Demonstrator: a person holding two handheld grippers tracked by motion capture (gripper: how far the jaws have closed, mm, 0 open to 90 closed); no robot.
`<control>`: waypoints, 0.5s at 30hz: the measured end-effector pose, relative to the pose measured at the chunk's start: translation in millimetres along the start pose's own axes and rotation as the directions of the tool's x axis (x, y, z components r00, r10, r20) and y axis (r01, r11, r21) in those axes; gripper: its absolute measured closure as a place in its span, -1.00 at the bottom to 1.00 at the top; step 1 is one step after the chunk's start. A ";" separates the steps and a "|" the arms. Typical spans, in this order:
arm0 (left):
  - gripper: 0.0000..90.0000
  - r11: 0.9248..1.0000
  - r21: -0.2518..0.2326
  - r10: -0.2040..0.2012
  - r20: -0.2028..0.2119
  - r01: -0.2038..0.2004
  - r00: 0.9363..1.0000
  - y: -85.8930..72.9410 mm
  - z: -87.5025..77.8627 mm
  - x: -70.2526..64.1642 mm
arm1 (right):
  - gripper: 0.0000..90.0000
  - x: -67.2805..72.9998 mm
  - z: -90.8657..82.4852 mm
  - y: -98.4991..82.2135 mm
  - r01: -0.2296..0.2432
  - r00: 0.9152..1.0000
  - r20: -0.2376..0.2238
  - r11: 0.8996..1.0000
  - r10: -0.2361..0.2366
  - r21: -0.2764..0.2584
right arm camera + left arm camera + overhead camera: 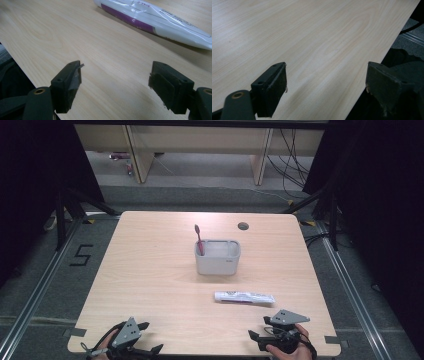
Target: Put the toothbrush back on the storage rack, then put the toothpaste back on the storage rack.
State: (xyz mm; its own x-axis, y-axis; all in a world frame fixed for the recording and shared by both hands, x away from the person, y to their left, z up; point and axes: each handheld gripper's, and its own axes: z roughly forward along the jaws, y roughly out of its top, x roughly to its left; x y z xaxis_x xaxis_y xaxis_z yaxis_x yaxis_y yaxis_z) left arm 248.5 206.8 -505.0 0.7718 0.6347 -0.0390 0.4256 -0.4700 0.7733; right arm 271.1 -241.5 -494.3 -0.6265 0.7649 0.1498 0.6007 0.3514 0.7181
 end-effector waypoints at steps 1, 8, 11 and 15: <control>-0.62 1.000 -0.009 0.001 -0.007 -0.001 1.000 -0.3 -0.4 -0.8 | -0.43 0.0 -0.2 0.0 0.000 1.000 0.007 1.000 0.000 0.002; -0.62 1.000 -0.012 -0.006 -0.001 0.006 1.000 0.7 1.2 -2.7 | -0.33 1.1 0.9 1.9 0.013 1.000 -0.008 1.000 -0.013 -0.005; -0.62 1.000 -0.015 -0.013 0.016 0.013 1.000 0.8 2.0 -4.3 | -0.30 1.7 0.6 3.9 0.028 1.000 0.001 0.999 -0.028 -0.017; -0.62 1.000 0.006 0.010 0.022 -0.010 1.000 2.1 0.0 -2.3 | -0.22 1.2 0.6 9.0 0.017 1.000 -0.009 0.999 -0.017 -0.030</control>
State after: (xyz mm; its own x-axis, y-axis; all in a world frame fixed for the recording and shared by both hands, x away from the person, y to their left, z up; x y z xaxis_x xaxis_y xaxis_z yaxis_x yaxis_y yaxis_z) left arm 247.6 204.3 -503.2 0.7861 0.6164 -0.0457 0.4209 -0.4798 0.7698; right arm 276.0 -237.1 -488.1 -0.6413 0.7537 0.1437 0.5748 0.3479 0.7407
